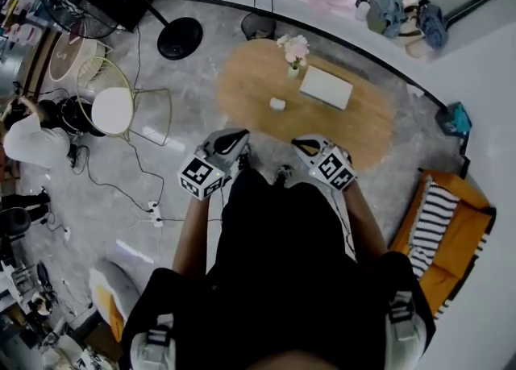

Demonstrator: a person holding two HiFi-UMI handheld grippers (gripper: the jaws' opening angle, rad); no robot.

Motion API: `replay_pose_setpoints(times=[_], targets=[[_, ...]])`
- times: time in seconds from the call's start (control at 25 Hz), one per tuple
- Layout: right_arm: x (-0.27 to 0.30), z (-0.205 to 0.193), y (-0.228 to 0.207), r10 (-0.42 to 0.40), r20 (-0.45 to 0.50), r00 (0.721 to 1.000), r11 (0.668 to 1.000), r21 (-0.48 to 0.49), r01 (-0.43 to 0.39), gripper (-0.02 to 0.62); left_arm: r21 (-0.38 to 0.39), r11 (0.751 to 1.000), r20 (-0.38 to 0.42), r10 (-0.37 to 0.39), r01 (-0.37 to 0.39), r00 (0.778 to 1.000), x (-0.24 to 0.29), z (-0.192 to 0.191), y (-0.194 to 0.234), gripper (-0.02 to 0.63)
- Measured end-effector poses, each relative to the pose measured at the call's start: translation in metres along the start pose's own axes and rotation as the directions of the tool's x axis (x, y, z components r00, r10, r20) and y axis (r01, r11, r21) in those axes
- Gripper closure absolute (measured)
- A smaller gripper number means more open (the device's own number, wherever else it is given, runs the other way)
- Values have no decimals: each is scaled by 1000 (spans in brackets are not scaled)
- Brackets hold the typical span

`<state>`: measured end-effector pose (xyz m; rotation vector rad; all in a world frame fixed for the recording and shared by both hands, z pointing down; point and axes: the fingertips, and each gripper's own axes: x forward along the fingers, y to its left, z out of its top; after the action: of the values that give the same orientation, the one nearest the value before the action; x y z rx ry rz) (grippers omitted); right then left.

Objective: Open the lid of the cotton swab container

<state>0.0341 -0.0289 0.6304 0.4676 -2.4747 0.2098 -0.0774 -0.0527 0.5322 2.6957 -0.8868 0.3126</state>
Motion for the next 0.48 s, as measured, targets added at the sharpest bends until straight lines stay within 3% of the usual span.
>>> replay_pose_setpoints(times=[0.28,0.48], targets=[[18,-2,-16,-3,-33,999,1000,24,4,598,-7,1000,16,-17,17,1000,11,7,26,606],[40,8,-30,-14,-25,1000,995,99,16,598,1,998,6,-62,62,998,20,10,57,606]])
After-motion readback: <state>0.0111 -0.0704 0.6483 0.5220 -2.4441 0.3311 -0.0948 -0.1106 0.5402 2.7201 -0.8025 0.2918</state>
